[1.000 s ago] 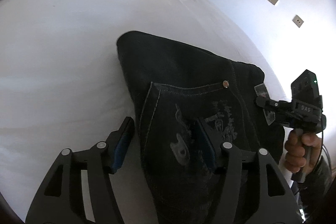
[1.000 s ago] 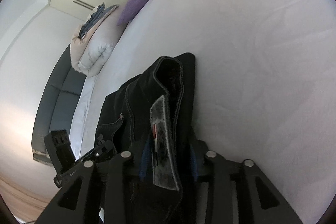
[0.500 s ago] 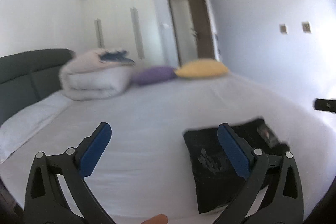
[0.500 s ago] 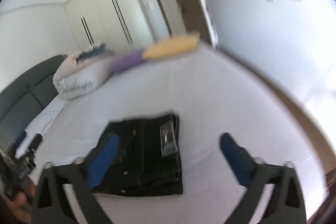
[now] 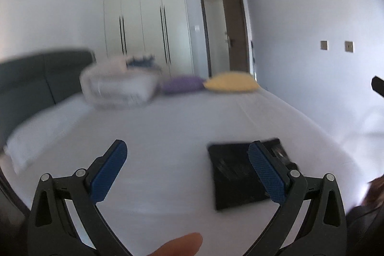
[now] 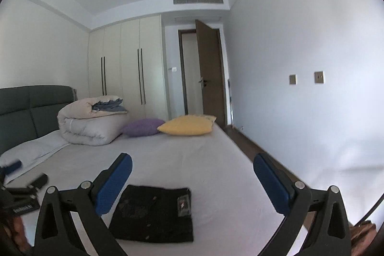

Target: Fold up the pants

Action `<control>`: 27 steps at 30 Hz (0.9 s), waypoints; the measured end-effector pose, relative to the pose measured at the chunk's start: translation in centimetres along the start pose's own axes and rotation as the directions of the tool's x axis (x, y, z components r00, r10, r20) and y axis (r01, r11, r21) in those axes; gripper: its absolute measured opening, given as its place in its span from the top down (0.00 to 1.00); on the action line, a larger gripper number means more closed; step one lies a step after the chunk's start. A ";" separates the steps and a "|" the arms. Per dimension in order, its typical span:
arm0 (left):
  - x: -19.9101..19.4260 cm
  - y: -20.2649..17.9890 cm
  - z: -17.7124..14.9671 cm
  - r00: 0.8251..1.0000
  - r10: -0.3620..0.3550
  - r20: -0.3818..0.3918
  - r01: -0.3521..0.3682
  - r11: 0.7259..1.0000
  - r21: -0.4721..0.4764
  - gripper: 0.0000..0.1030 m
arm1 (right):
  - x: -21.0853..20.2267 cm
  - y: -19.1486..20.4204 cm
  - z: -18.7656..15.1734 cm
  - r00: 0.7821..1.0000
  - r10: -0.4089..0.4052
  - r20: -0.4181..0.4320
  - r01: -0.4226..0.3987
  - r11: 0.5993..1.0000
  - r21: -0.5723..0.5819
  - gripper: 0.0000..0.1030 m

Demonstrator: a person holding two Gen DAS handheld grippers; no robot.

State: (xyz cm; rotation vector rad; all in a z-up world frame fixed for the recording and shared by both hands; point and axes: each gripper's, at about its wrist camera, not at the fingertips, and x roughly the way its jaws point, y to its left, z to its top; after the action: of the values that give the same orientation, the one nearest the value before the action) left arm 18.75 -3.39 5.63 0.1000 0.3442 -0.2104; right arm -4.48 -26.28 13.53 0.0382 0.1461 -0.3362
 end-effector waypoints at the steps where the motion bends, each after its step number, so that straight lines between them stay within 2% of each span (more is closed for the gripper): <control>1: 0.1 0.0 -0.3 1.000 -0.005 -0.024 0.005 1.000 -0.011 0.00 | -0.3 0.2 -0.1 1.000 0.003 -0.013 -0.003 1.000 -0.004 0.00; 5: 1.4 -0.1 -2.2 0.990 0.007 -0.140 -0.013 0.999 -0.040 0.00 | -0.7 1.0 -1.2 0.989 0.063 -0.137 -0.065 0.998 -0.005 0.00; 10: 3.7 -0.5 -5.1 0.969 -0.014 -0.248 0.003 0.999 -0.043 0.00 | 0.7 2.2 -4.1 0.967 0.044 -0.250 -0.045 0.999 0.005 0.00; 15: 5.0 -0.7 -7.2 0.954 -0.015 -0.301 0.008 1.000 -0.025 0.00 | 2.3 3.9 -6.8 0.937 0.002 -0.349 -0.017 0.999 -0.040 0.00; 20: 8.0 -0.8 -9.7 0.930 -0.030 -0.367 0.014 0.999 -0.047 0.00 | 4.2 4.2 -9.8 0.884 -0.025 -0.466 0.017 1.000 -0.020 0.00; 24: 9.3 -0.5 -10.7 0.917 -0.030 -0.397 0.009 0.998 -0.055 0.00 | 5.0 4.0 -11.1 0.863 -0.021 -0.506 0.020 1.000 -0.006 0.00; 27: 10.0 -0.4 -11.3 0.911 -0.030 -0.411 0.007 0.998 -0.056 0.00 | 5.2 4.2 -11.7 0.859 -0.022 -0.512 0.013 1.000 -0.021 0.00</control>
State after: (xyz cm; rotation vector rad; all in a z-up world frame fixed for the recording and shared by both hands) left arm 24.17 -4.15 -8.37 0.0884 0.7726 -0.1980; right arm 0.17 -23.31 1.27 0.1105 0.6824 -0.3373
